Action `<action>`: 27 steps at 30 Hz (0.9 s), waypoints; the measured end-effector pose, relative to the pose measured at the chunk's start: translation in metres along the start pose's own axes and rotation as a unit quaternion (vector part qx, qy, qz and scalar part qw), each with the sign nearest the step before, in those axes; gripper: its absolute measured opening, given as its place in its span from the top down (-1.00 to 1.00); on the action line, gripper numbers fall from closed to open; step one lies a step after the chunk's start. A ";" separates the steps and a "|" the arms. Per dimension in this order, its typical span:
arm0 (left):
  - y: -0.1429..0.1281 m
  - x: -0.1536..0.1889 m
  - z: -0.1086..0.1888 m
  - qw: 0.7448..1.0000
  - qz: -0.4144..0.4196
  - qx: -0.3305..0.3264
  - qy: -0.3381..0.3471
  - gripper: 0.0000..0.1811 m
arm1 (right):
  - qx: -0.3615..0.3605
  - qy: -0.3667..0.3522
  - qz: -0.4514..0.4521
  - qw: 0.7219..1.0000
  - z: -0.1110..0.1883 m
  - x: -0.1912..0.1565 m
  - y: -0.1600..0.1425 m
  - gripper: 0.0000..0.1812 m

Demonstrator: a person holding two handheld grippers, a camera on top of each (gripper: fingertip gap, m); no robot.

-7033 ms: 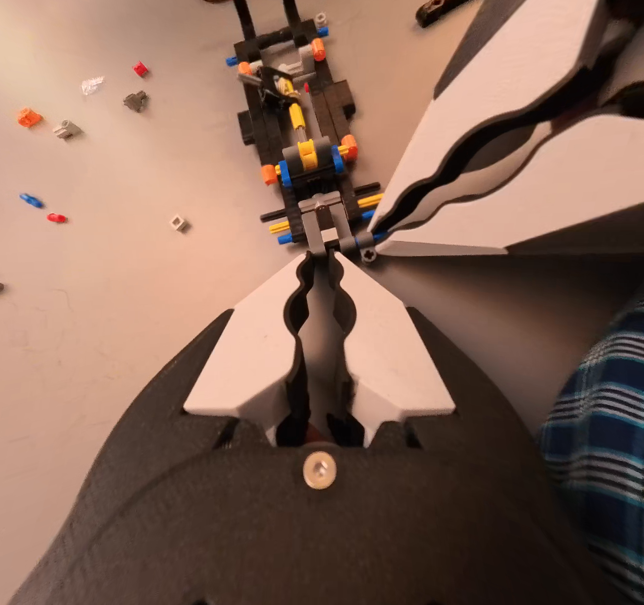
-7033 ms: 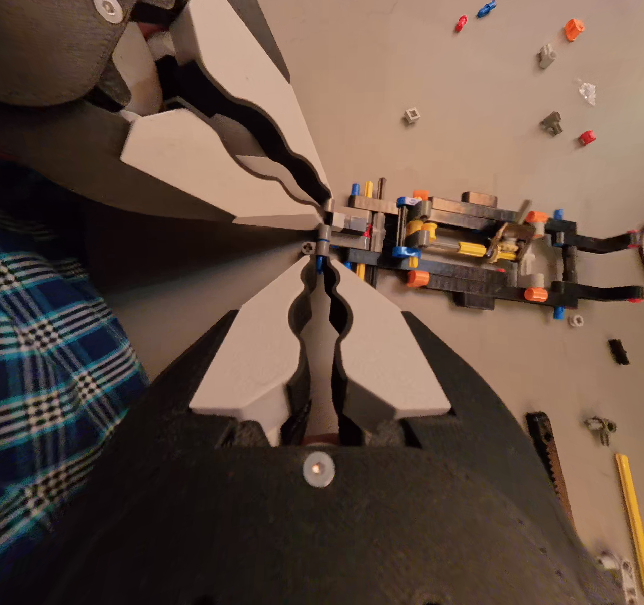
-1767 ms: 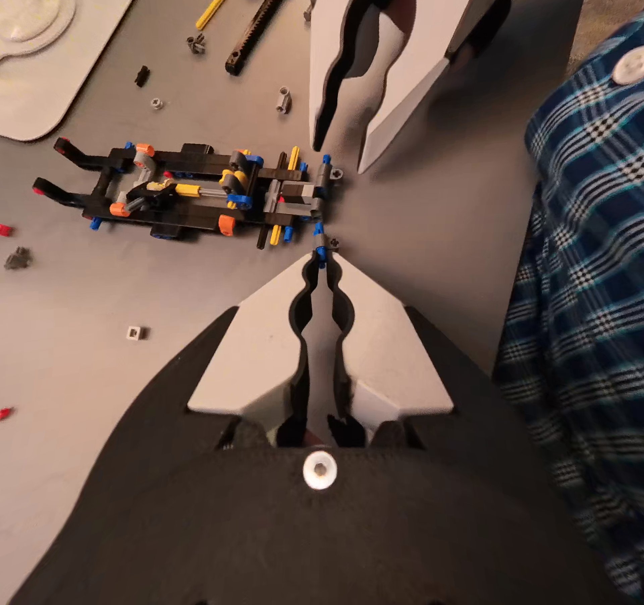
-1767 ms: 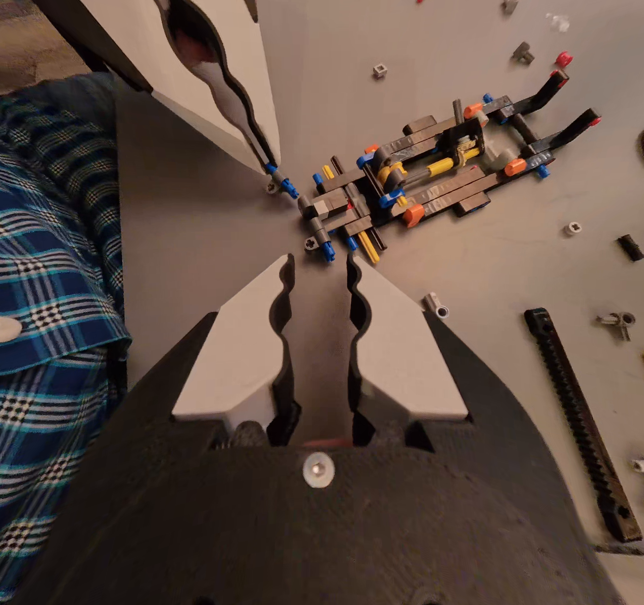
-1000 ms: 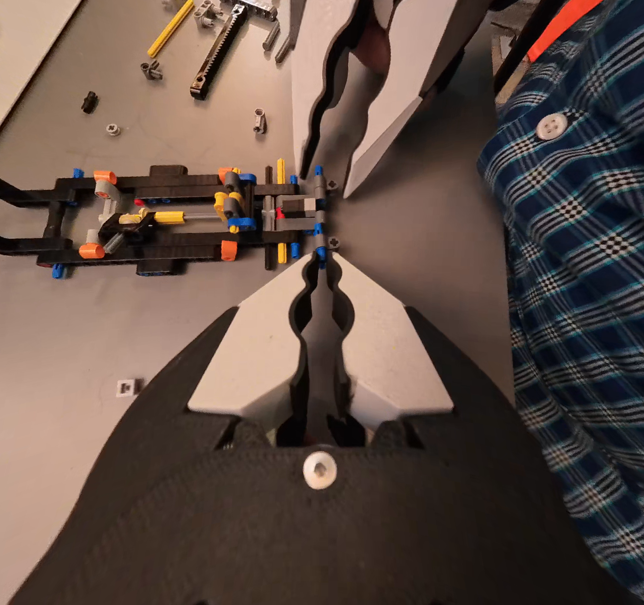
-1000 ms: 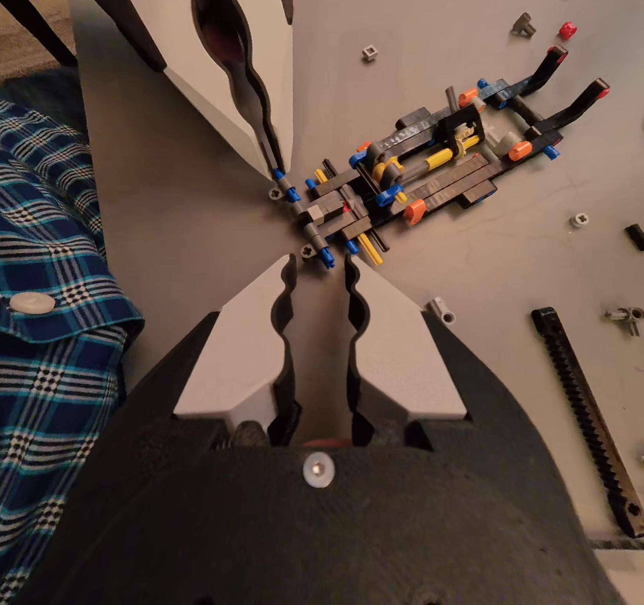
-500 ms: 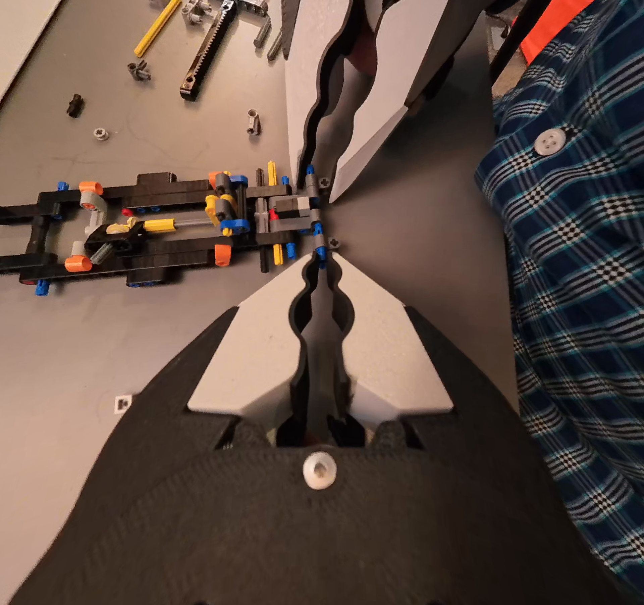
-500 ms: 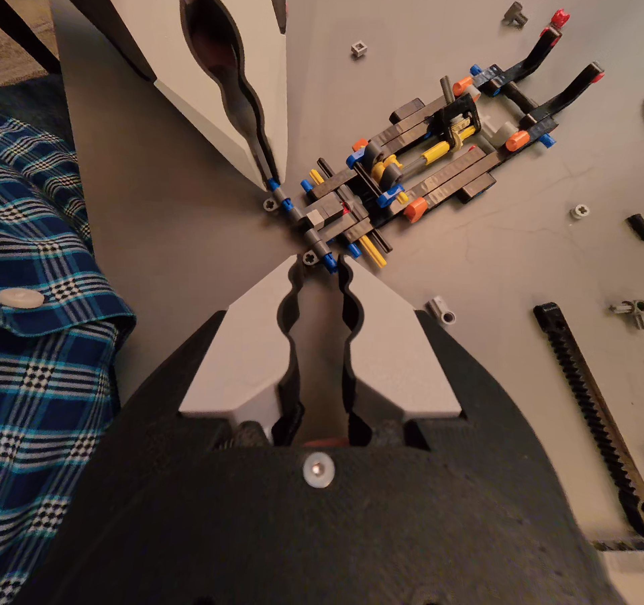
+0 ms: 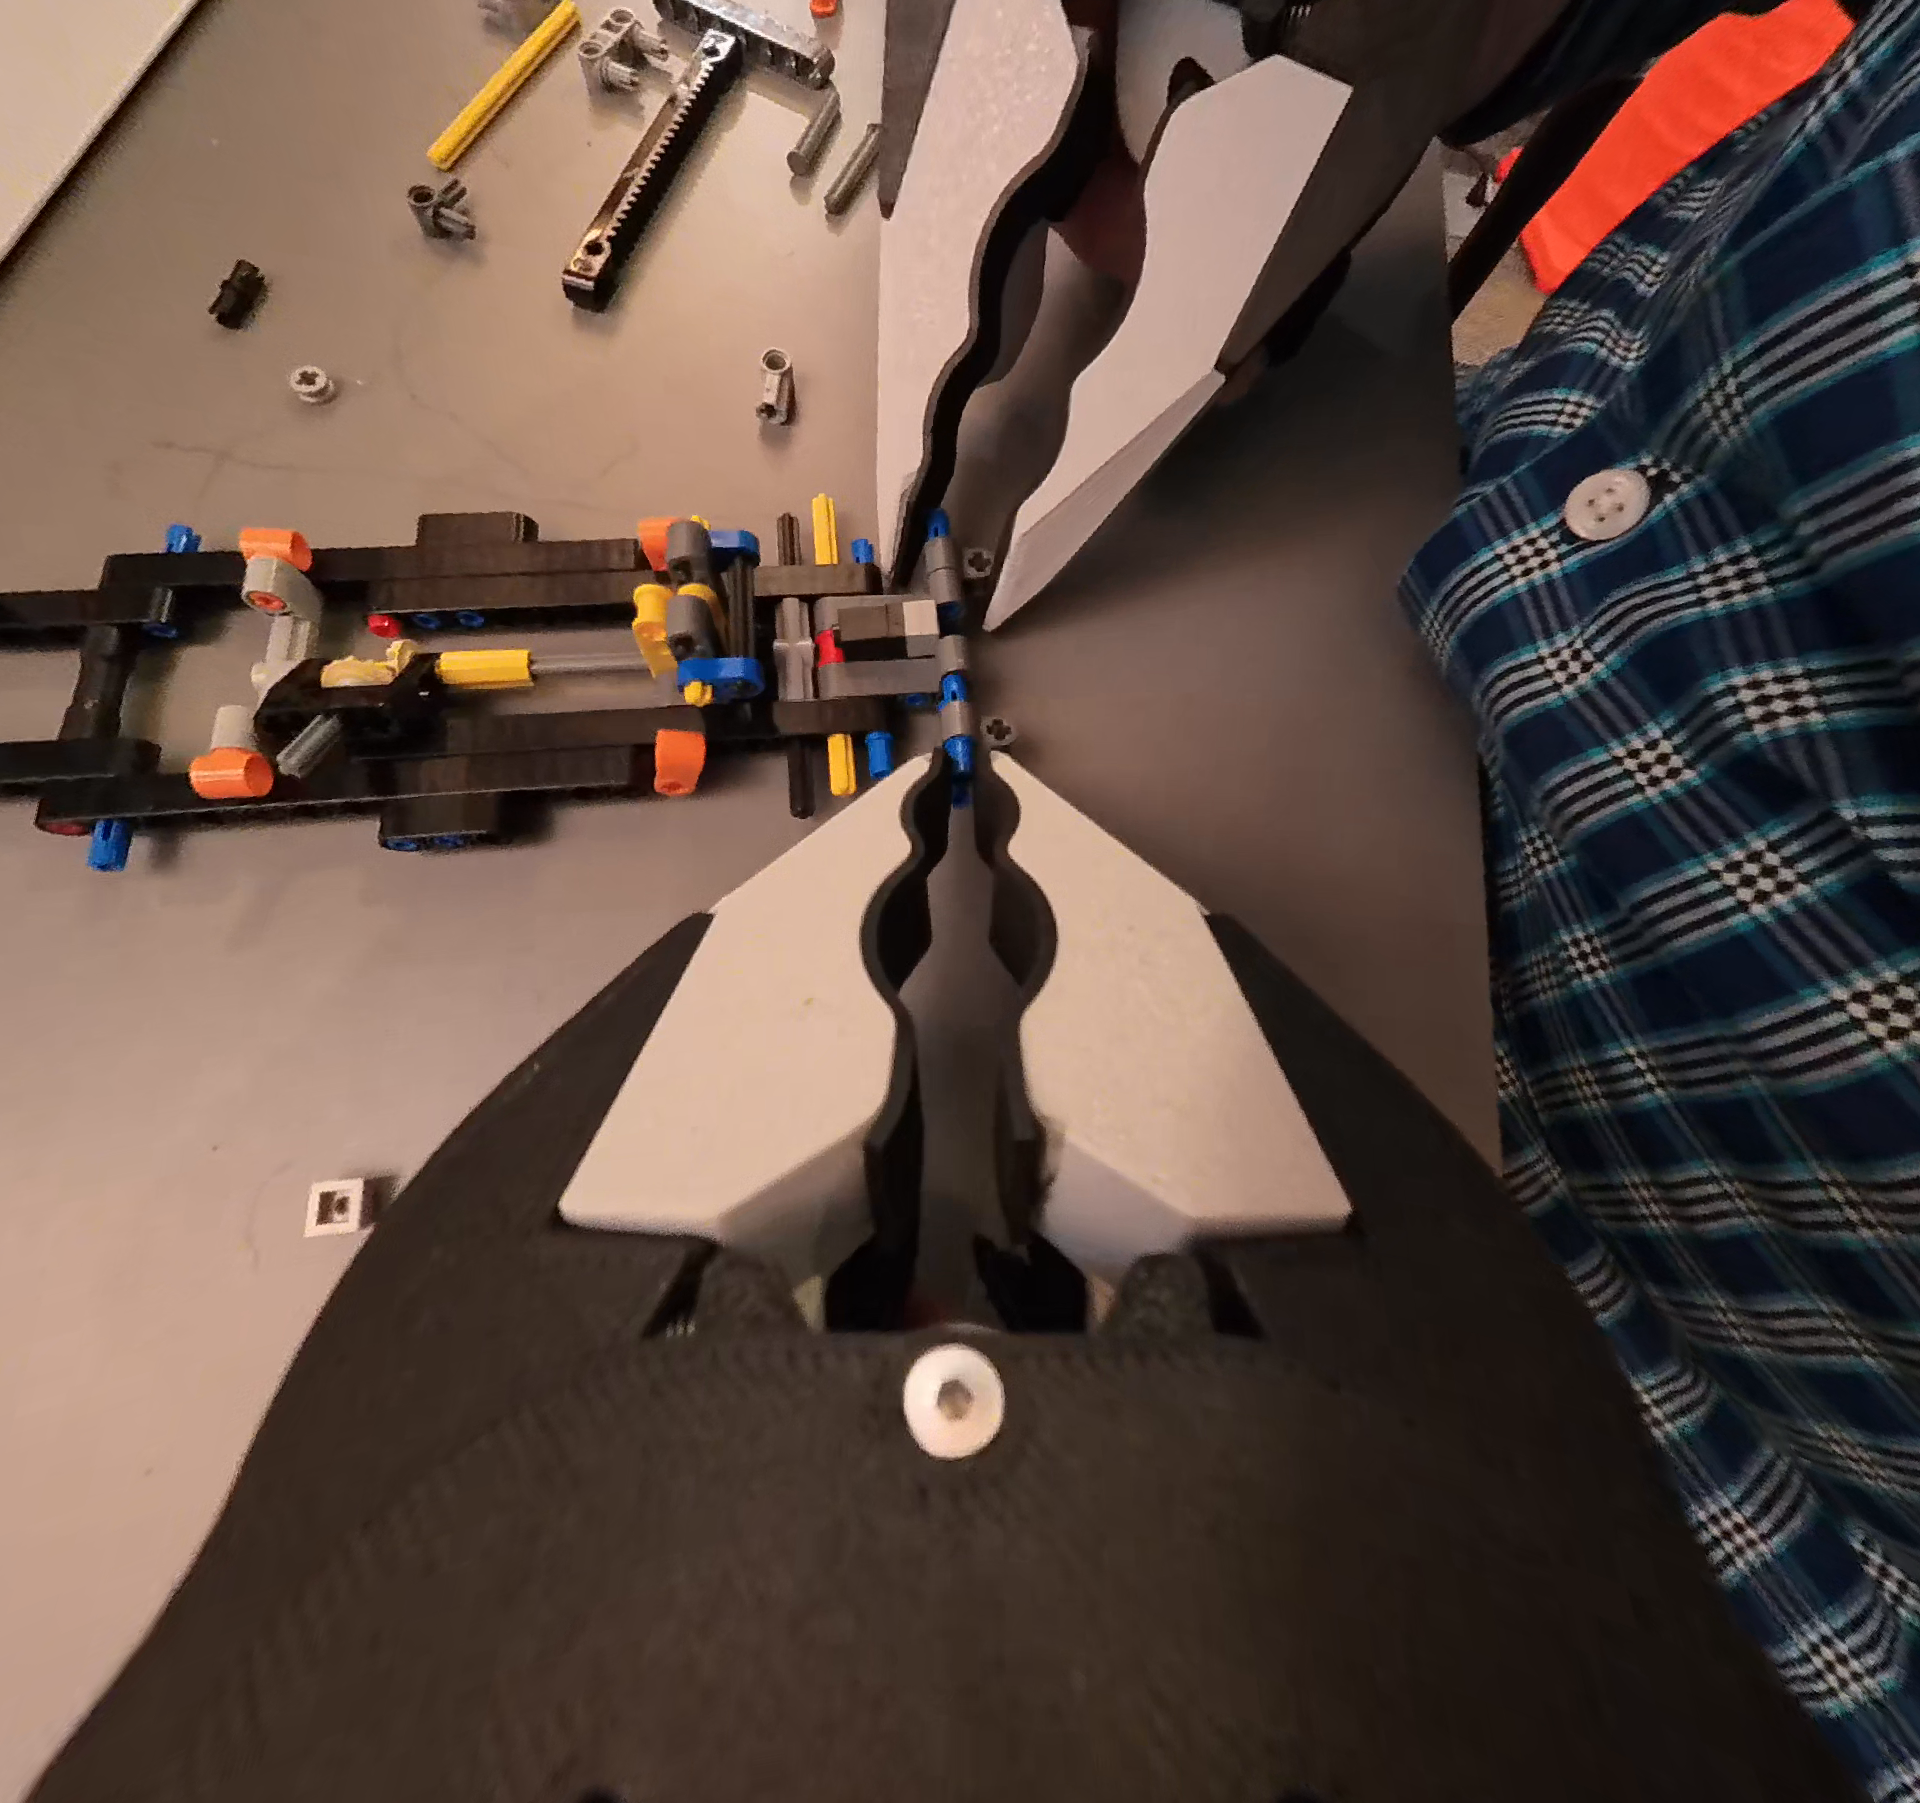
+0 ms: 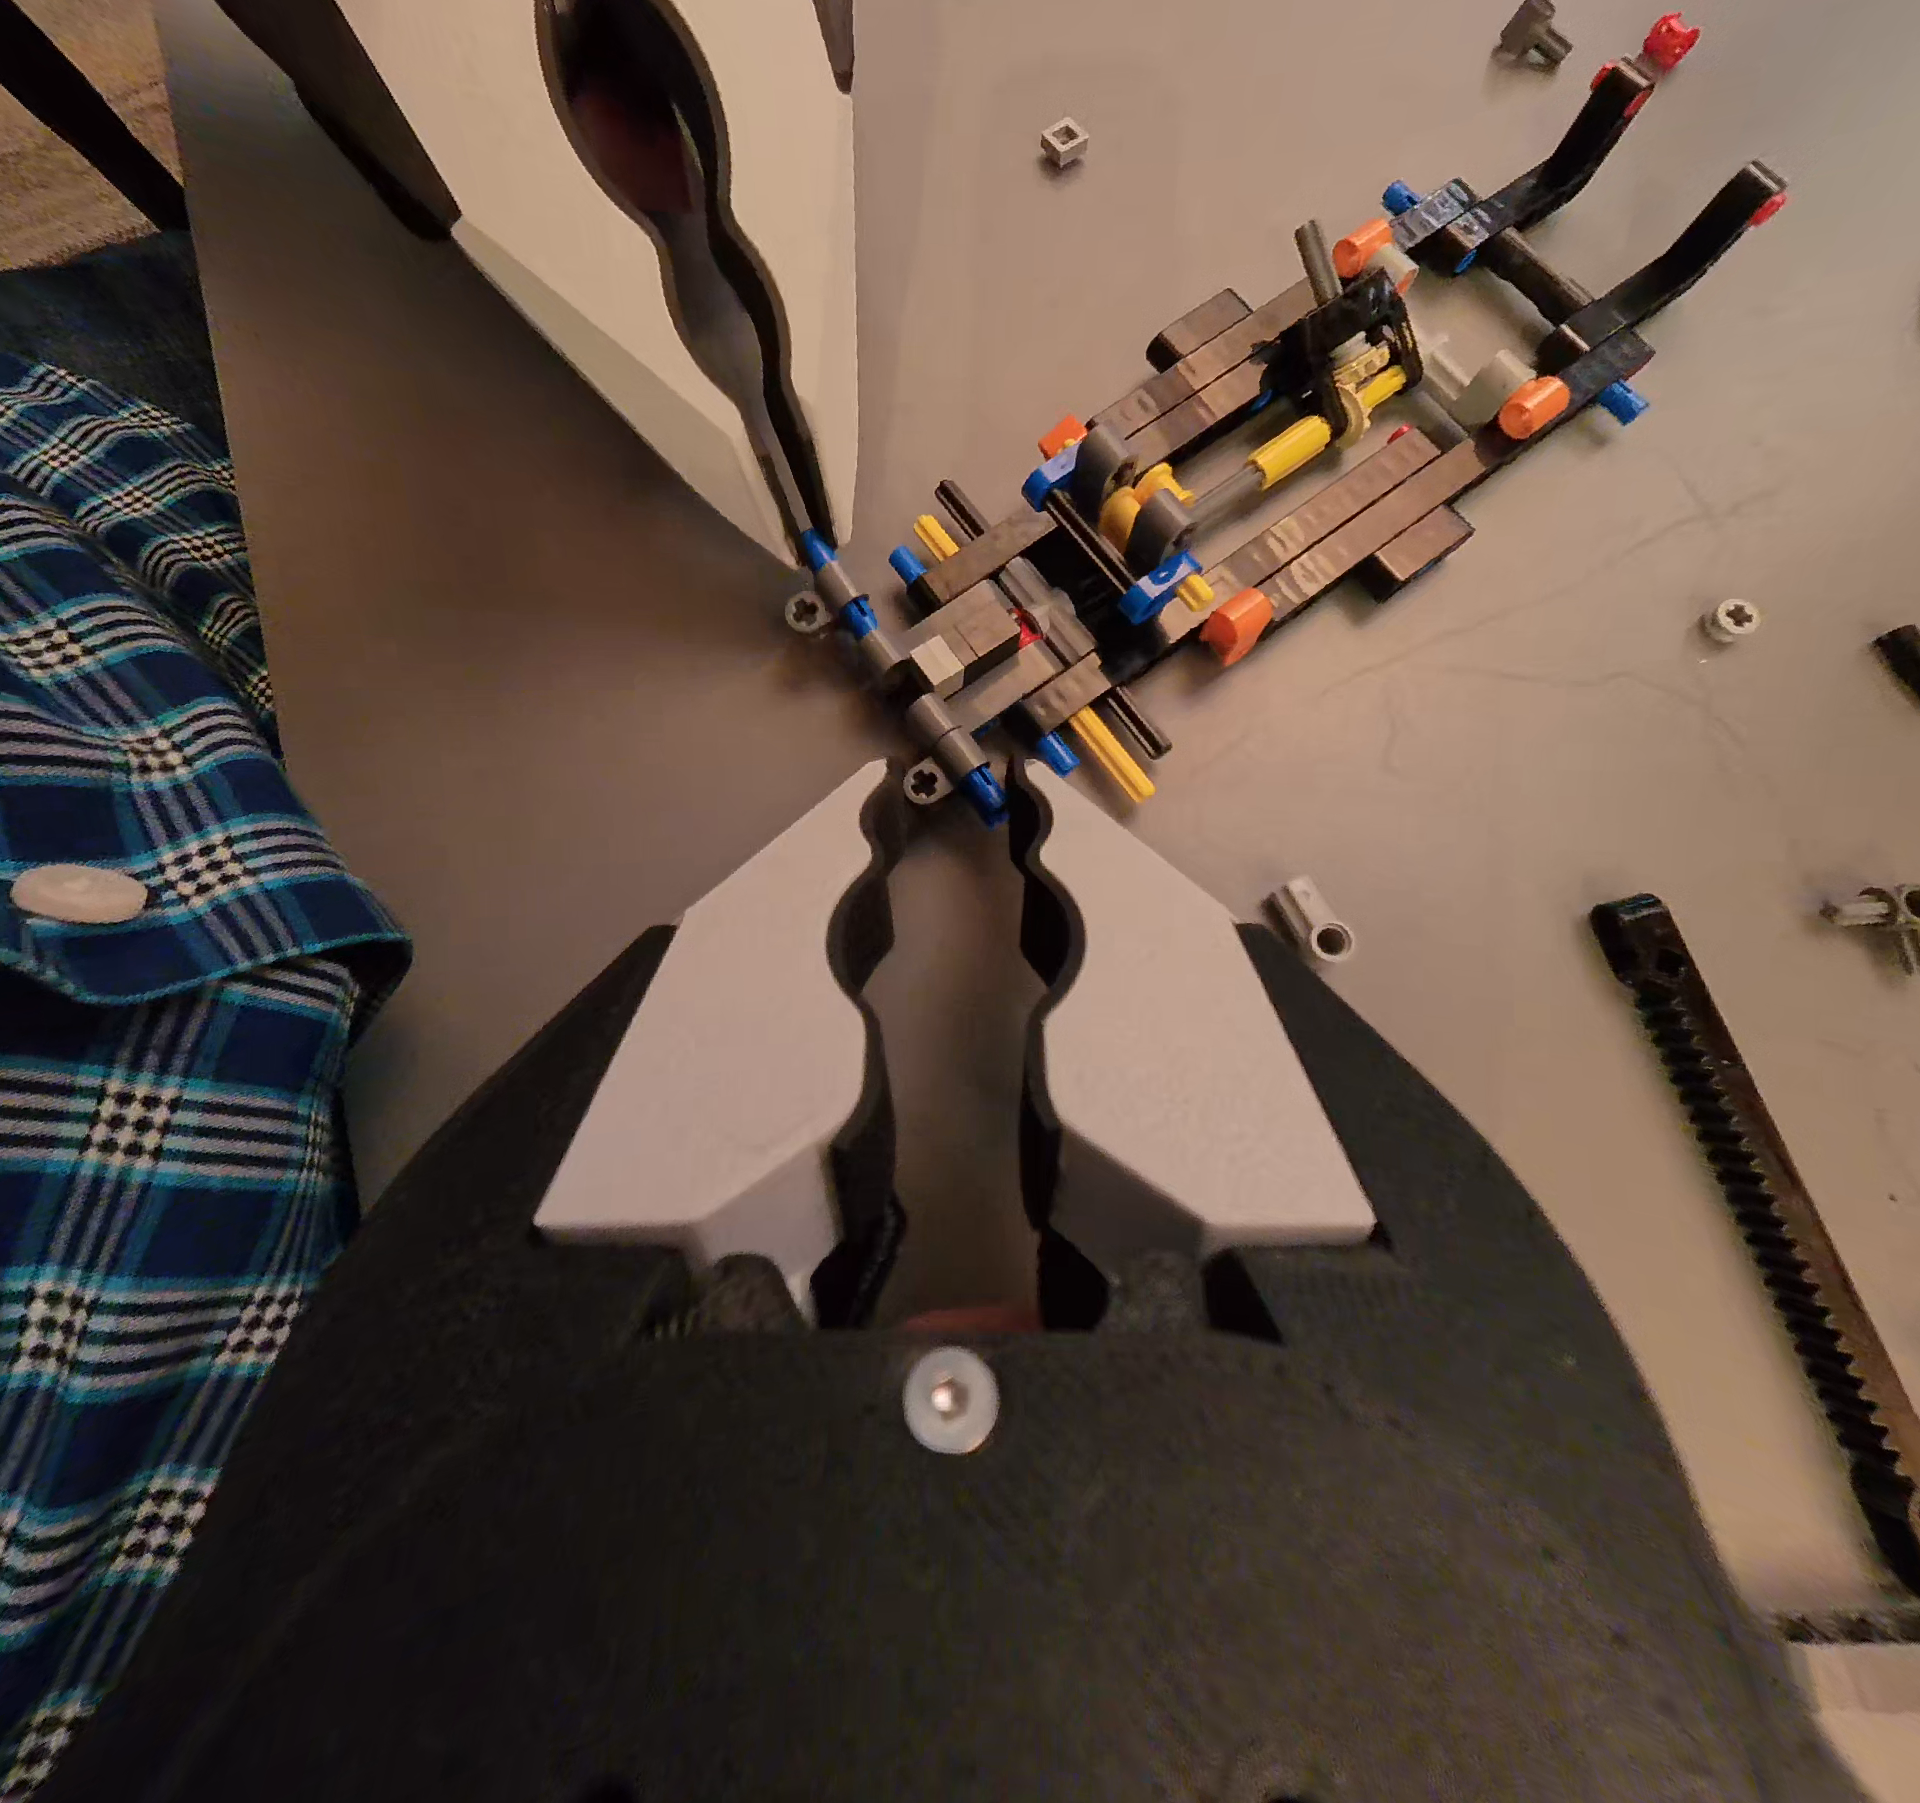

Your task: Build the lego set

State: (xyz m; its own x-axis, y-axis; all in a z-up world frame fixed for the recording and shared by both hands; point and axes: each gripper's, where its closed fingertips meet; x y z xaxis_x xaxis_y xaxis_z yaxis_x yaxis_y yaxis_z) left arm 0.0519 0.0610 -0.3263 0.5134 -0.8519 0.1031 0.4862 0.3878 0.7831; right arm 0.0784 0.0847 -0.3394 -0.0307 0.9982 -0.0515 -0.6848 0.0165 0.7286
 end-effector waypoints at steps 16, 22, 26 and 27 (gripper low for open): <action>-0.004 0.000 -0.005 1.000 0.004 -0.018 0.001 0.97 | -0.001 0.001 -0.004 1.000 0.001 0.001 -0.001 0.82; -0.007 -0.002 -0.007 0.999 0.003 -0.029 0.015 0.84 | 0.001 0.003 -0.005 1.000 0.001 0.001 0.000 0.82; -0.011 -0.001 -0.010 0.999 -0.013 -0.046 0.022 0.88 | 0.001 0.003 -0.004 1.000 0.001 0.001 0.000 0.82; -0.010 -0.001 -0.009 0.999 -0.015 -0.045 0.025 0.90 | 0.001 0.003 -0.004 1.000 0.001 0.001 0.000 0.82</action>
State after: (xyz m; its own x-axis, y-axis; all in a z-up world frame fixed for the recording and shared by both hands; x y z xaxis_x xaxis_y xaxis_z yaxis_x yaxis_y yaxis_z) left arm 0.0529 0.0614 -0.3404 0.5320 -0.8454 0.0477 0.5625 0.3949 0.7264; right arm 0.0789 0.0854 -0.3391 -0.0291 0.9977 -0.0613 -0.6836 0.0249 0.7295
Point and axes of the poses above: each gripper's, where its closed fingertips meet, z back along the fingers, y out of its top, x = y × z across the jaws
